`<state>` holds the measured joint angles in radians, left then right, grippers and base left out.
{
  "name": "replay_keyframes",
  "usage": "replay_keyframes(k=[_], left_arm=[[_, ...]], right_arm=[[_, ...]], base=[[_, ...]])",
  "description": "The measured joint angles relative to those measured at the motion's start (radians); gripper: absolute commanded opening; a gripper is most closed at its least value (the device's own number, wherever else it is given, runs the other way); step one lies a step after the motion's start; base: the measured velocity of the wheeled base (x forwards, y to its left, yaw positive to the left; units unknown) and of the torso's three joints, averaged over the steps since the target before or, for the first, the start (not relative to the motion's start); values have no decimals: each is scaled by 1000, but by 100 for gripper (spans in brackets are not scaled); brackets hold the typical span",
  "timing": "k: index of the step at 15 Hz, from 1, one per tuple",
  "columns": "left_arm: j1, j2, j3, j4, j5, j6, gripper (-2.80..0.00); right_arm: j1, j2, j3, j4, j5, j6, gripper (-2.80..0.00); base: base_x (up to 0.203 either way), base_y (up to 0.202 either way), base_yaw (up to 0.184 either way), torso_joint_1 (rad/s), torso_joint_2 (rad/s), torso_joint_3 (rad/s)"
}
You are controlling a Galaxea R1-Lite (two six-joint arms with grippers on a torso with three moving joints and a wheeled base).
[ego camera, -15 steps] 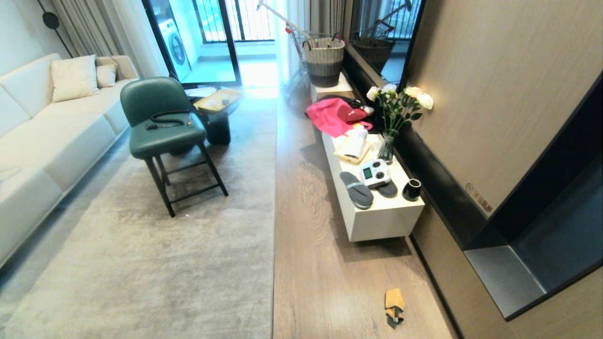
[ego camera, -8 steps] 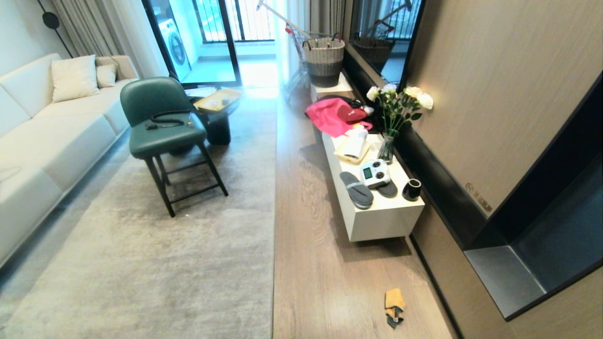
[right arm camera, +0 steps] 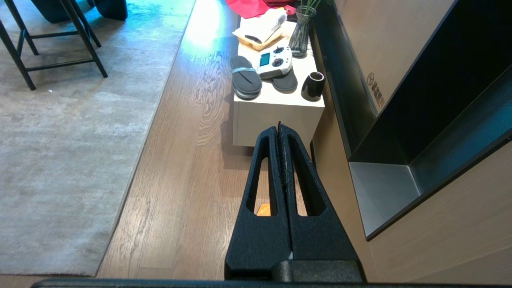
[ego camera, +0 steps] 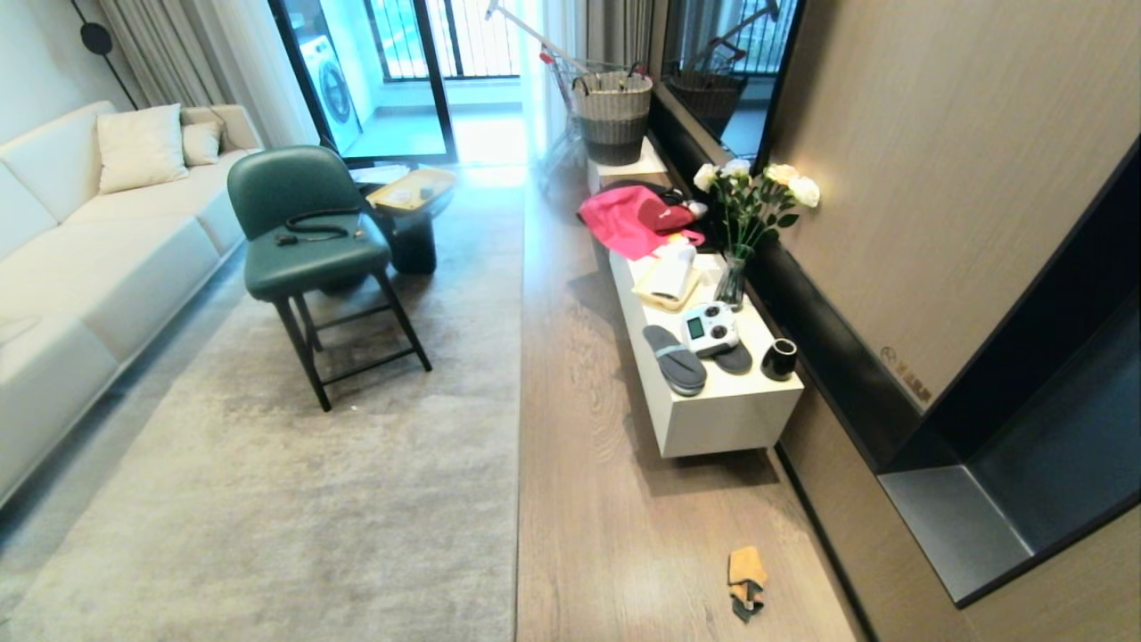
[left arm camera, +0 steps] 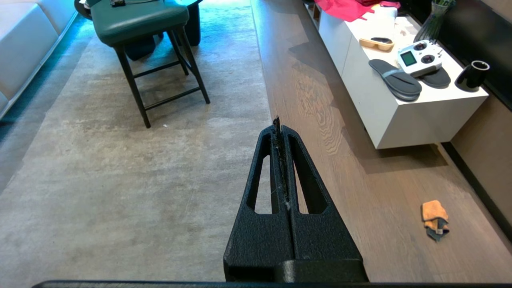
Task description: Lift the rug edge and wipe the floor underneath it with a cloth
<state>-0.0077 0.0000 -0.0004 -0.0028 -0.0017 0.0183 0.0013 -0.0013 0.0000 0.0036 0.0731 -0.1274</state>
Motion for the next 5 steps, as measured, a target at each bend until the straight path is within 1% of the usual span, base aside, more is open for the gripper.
replay_keyframes(k=[5], left_arm=[[0,0,0,0,0,0,-280]], right_arm=[[0,0,0,1,1,-2,-280]], base=[[0,0,0,0,0,0]])
